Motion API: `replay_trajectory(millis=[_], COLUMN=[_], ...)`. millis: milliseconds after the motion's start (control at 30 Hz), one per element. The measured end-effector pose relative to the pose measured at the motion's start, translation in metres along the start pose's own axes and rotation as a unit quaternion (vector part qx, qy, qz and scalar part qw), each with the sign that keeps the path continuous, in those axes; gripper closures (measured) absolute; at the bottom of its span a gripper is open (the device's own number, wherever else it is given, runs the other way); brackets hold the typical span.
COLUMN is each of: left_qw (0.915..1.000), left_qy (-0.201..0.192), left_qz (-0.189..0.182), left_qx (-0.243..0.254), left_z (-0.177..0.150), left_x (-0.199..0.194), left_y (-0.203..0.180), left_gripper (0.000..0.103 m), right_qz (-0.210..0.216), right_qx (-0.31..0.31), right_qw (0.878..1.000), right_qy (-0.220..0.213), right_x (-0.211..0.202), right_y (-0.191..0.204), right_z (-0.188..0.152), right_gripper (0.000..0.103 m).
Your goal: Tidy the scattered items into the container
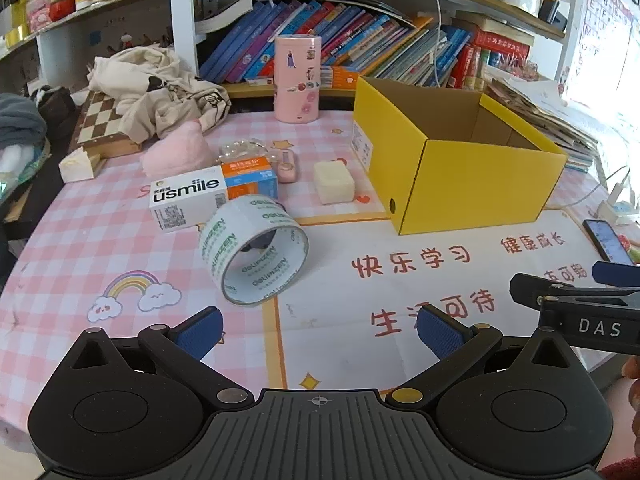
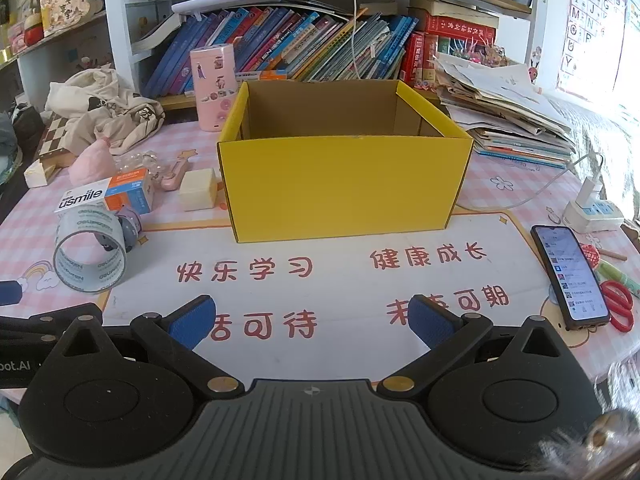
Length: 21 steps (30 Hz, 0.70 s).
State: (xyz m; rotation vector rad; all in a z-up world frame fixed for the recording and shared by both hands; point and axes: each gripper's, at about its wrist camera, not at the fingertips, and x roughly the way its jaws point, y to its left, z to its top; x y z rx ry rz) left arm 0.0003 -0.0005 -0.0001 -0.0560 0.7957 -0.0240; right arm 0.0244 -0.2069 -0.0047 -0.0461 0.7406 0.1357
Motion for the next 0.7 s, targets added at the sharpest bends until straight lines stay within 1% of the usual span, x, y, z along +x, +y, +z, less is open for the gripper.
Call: replay_trajectory(millis=[200,700], left_qw=[1.0,0.9999], left_qy=[0.005,0.012], left_qz=[0.0,0.0], left_qx=[0.003,-0.004], left_z=[0.0011,0.0002], left_x=[0.0022,0.0036], left_y=[-0.0032,0.0064], left_gripper=[0.0,0.0], right_qz=[0.002,0.003], right_qx=[0.002,0.0], right_qw=[1.0,1.0], right_qy=[0.003,0.003], right_x=[-0.0003,0.0042], right_y=[0.0001,0.0039], right_z=[-0.0001,-0.0002], right_gripper=[0.0,0.0])
